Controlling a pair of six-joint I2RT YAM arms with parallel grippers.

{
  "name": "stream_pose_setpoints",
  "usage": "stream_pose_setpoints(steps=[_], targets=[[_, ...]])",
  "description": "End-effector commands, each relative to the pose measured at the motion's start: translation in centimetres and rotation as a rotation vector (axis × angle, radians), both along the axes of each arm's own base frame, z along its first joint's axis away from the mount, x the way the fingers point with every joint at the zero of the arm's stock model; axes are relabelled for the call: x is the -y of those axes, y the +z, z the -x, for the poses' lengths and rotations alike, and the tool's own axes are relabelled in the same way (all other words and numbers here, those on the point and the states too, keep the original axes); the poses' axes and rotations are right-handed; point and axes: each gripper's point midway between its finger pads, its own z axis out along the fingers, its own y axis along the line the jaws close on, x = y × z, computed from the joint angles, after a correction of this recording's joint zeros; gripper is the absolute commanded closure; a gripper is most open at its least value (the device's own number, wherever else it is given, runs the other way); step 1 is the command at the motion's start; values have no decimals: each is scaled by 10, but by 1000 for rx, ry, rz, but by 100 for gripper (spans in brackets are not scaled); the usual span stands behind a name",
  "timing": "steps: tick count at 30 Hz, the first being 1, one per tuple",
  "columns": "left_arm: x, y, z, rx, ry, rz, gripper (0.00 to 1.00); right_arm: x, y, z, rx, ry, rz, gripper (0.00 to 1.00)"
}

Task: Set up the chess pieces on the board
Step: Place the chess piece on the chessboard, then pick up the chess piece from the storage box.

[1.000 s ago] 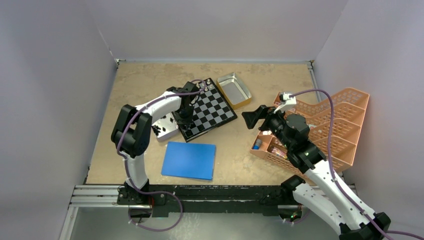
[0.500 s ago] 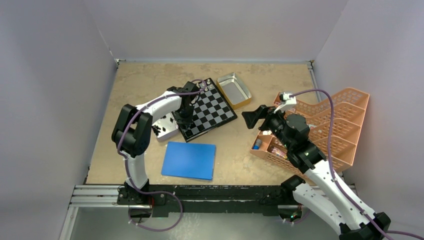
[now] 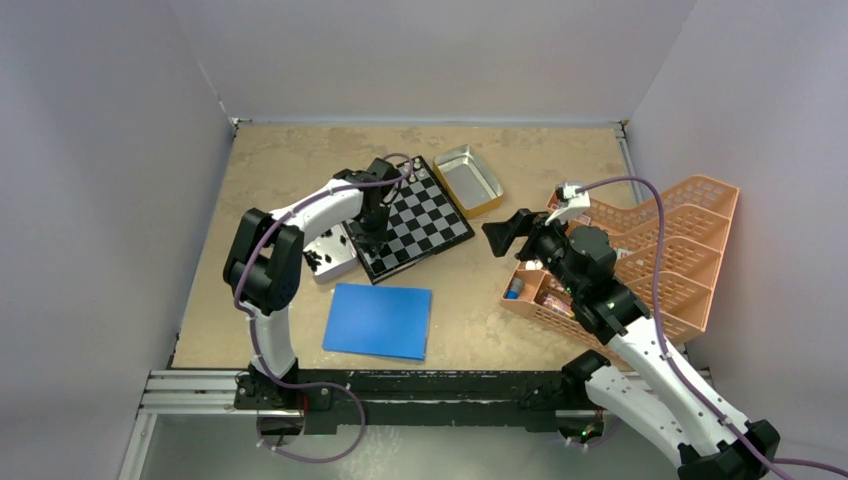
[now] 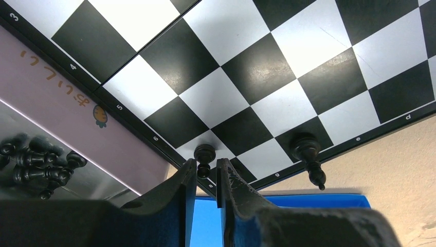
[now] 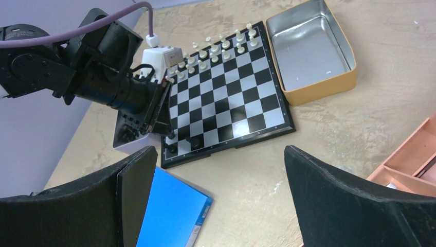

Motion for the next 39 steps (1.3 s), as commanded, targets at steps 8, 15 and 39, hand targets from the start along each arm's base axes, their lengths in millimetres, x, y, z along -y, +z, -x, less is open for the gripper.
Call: stream_pose_setpoints(steps=[8,15,39], targets=[[-3,57,-13,128,15,19,77,-2,30,-4,85,3,-45,4],[-14,82,-19,214,60,23,77,-3,34,-2,89,12,-54,4],[-92,55,-42,253,444,284,85,0,46,7,129,21,-71,4]])
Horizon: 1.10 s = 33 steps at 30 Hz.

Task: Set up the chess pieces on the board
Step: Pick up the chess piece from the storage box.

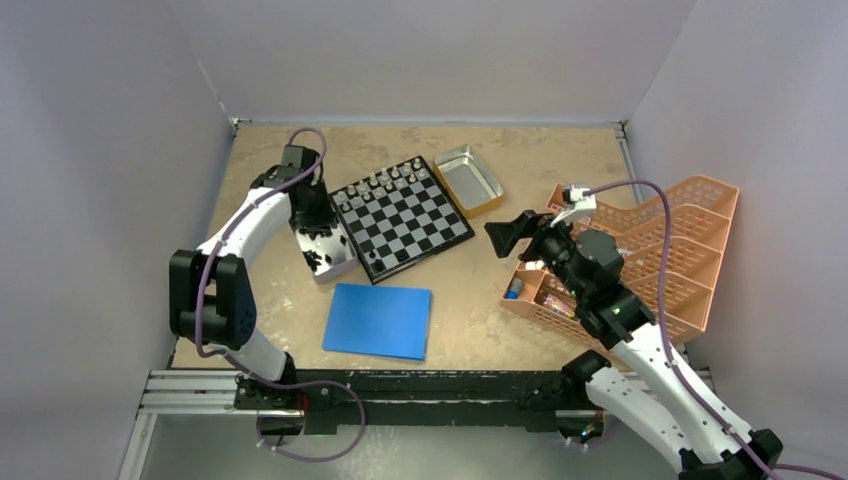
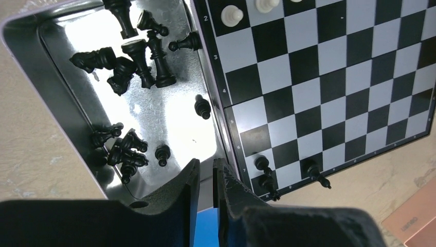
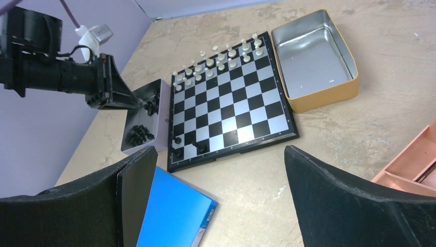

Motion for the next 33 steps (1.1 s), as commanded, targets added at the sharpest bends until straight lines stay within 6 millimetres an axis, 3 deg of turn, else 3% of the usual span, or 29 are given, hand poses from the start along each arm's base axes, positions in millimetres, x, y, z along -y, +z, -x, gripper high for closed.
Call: stream_pose_setpoints(steps=[1,12,33], targets=[[0,-10,-8,18,68,41,85,-3,32,0,92,17,-48,4],[2,-36,-10,-16,95,147,83,-1,34,2,98,15,-41,4],[5,-57,-19,-44,87,166,81,3,30,2,93,-4,-34,3]])
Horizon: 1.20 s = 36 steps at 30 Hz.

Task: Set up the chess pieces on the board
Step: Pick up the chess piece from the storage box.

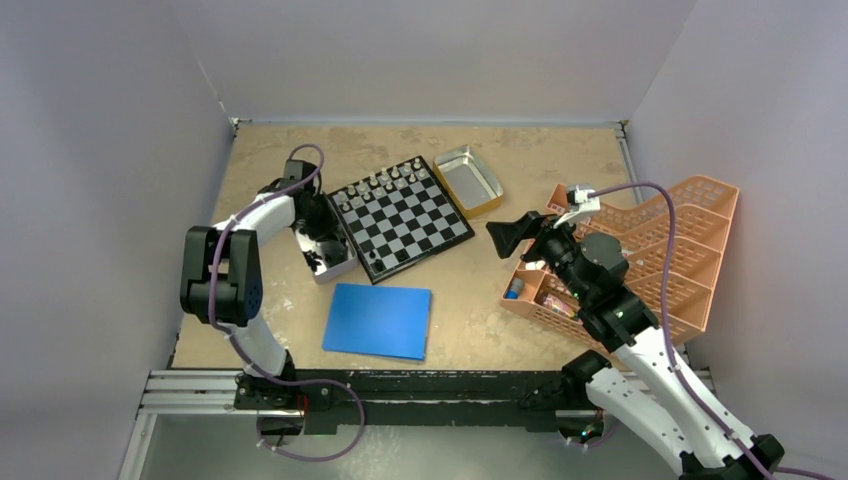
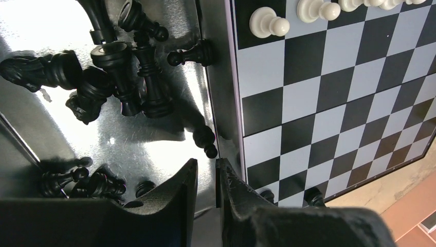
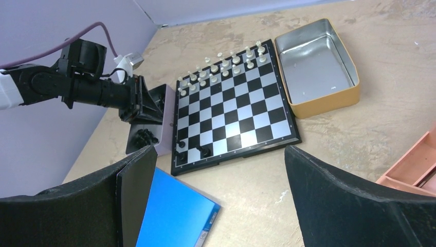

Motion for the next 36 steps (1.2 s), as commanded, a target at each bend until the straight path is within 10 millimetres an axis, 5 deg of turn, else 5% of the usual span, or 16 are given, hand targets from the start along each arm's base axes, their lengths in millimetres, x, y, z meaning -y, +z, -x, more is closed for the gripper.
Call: stream_pose_setpoints(steps=[1,22,36], targets=[[-1,5,-11,41,2,6,81,1,20,-3,61,-8,-18,3],[-21,-6,-3,-28,57,-104,83,3,23,0,70,-8,-19,3],[-28,8,-21,13,36,-151,82,3,24,0,72,-9,-20,3]])
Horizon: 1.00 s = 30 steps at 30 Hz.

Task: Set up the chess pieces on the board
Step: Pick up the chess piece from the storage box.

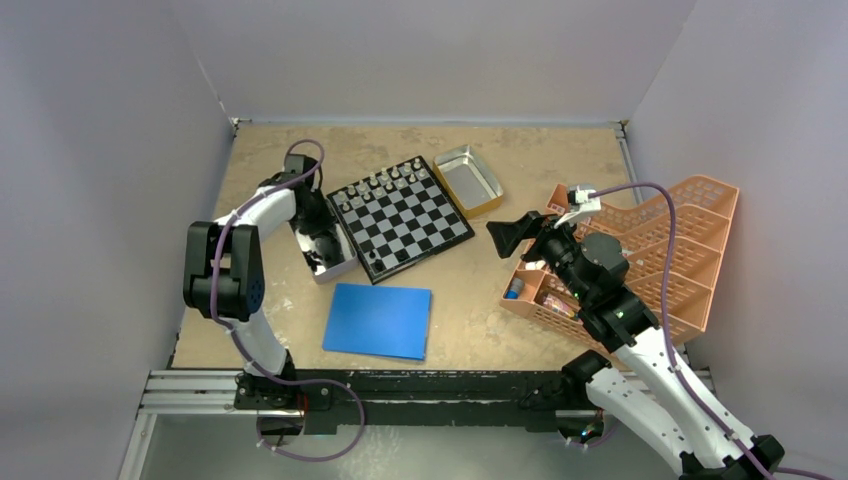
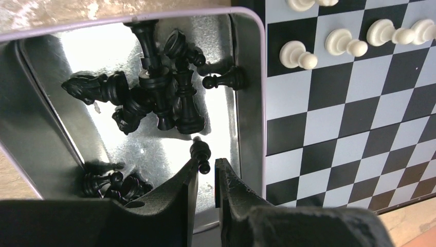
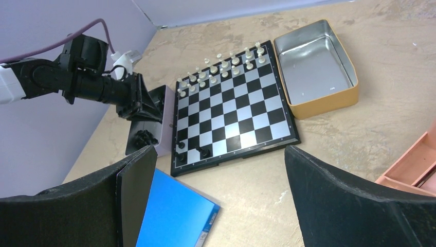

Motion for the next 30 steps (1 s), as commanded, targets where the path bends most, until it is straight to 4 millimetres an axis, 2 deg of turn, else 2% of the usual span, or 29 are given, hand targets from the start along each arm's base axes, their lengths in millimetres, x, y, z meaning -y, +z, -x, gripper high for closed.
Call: stream_pose_setpoints(steps=[1,16,18,24,30], targets=[[-9,12,-15,42,2,-42,82,2,24,1,72,-2,-21,3],[-5,-5,-5,-20,-20,-47,82,1,23,0,71,-1,-20,3],[-5,-5,-4,-26,-19,-55,84,2,23,0,72,-1,-19,3],[-6,8,-1,-25,-30,-78,92,1,23,0,72,2,-19,3],[-6,26,1,-7,-59,-127,93,0,22,0,72,5,-20,3]])
